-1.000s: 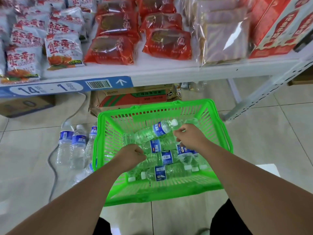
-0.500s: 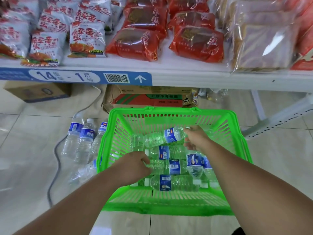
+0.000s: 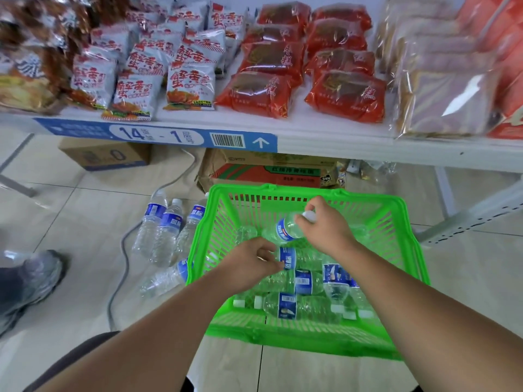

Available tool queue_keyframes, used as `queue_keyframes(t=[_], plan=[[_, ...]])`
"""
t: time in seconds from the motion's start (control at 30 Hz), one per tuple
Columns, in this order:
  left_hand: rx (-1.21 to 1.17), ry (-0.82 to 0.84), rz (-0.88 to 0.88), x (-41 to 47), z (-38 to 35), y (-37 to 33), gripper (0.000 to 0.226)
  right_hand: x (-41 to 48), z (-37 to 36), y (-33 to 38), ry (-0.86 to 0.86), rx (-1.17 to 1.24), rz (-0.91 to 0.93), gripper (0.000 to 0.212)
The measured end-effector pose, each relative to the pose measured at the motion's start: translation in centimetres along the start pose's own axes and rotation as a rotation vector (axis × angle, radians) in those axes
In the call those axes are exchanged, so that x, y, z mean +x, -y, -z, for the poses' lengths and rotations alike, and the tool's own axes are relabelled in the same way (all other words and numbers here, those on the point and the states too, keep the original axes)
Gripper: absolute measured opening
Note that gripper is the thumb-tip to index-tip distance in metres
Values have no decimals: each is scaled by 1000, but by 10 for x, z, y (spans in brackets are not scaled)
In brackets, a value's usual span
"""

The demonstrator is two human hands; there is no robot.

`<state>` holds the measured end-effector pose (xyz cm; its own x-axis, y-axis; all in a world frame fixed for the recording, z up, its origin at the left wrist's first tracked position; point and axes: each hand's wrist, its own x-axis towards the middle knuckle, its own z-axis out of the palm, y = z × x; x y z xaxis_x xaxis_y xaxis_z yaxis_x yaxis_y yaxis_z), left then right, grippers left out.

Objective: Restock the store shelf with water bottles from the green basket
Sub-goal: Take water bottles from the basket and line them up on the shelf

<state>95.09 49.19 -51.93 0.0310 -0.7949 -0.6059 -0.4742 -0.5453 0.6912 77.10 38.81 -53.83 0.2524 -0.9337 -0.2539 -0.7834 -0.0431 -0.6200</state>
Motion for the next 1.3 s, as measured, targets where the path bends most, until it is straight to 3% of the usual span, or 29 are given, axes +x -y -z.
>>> queue_keyframes(t=[0.13, 0.23, 0.4, 0.57, 0.73, 0.9, 1.0, 1.07, 1.2, 1.3], plan=[[81, -140, -104, 2, 8, -7, 85, -13, 63, 24, 8, 66, 156, 25], [94, -72, -220, -1, 23, -19, 93, -24, 108, 55, -4, 205, 270, 25], [-19, 10, -330, -31, 31, -60, 71, -52, 169, 103, -8, 422, 298, 16], [-133, 6, -351, -121, 73, -151, 28, -97, 257, 186, -14, 443, 220, 11], [-255, 18, -330, -235, 125, -237, 29, -159, 333, 275, 22, 526, 78, 28], [-253, 33, -281, -344, 165, -313, 31, -227, 402, 353, 24, 745, -35, 26], [-264, 48, -309, -398, 191, -355, 43, -264, 450, 406, 11, 749, -56, 41], [-250, 27, -353, -429, 211, -386, 38, -280, 482, 440, -6, 758, -85, 50], [-205, 3, -445, -473, 244, -438, 30, -303, 534, 489, -106, 712, -37, 67], [-178, -15, -500, -493, 265, -462, 31, -315, 556, 516, -161, 696, 40, 59]])
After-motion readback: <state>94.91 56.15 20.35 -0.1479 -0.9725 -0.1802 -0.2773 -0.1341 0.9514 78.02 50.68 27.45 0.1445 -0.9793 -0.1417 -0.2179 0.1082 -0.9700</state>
